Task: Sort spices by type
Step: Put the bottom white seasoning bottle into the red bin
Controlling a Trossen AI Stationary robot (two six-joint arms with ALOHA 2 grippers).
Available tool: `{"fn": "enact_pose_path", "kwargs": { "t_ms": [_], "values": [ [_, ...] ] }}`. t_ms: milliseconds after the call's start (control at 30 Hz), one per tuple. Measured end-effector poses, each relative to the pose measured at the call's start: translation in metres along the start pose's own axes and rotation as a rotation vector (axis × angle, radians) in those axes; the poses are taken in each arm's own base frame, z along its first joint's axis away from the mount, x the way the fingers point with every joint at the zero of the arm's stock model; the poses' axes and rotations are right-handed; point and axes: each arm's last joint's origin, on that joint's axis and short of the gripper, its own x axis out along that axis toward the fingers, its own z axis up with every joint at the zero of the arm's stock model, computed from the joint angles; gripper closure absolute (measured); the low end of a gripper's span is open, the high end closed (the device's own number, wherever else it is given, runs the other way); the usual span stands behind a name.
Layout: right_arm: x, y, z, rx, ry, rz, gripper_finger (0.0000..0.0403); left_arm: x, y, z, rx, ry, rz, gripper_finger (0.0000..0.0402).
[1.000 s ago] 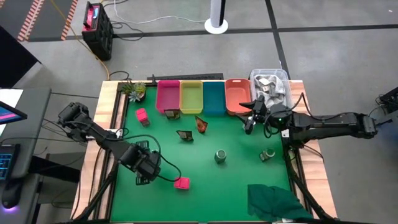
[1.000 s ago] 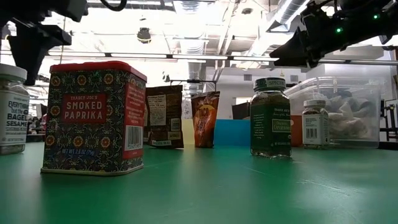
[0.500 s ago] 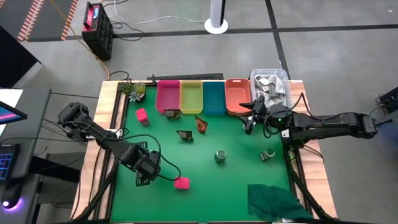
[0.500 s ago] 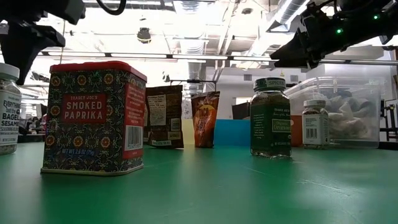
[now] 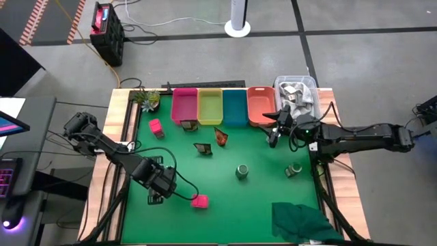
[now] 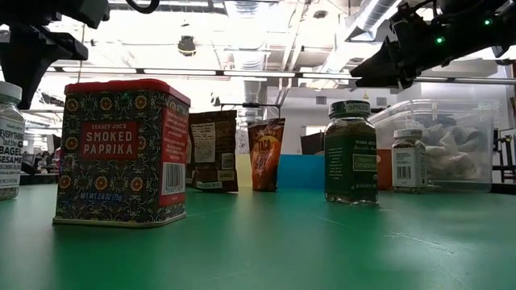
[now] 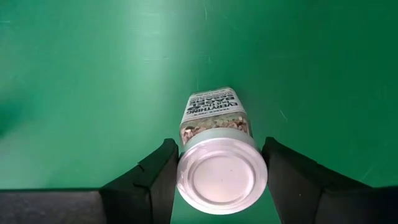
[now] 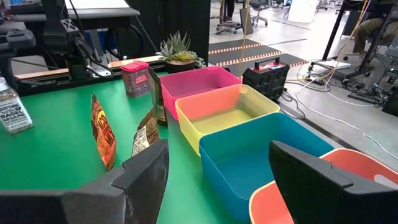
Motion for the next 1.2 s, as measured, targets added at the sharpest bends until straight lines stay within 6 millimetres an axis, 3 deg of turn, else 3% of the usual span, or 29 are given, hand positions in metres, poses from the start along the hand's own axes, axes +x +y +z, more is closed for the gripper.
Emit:
{"fn": "enact_pose_path", "kwargs": {
  "t_ms": [400, 567, 833, 1200],
  "values": [
    [0.002, 0.001, -0.001, 0.025, 0.01, 0.0, 0.0102, -0.004, 0.039, 0.018, 0.024, 0.048, 0.055, 0.0204],
    [0.014, 0.007, -0.009, 0.031, 0.053, 0.011, 0.0102, -0.021, 0.074, 0.035, -0.06, 0.058, 0.051, 0.0204],
    [0.029, 0.017, -0.016, -0.001, 0.057, 0.048, 0.0102, -0.065, 0.136, 0.061, -0.082, -0.085, 0.009, 0.0204],
    [0.028, 0.017, -0.015, -0.024, 0.052, 0.049, 0.0102, -0.101, 0.225, 0.061, -0.197, -0.291, -0.065, 0.0204]
  ]
}}
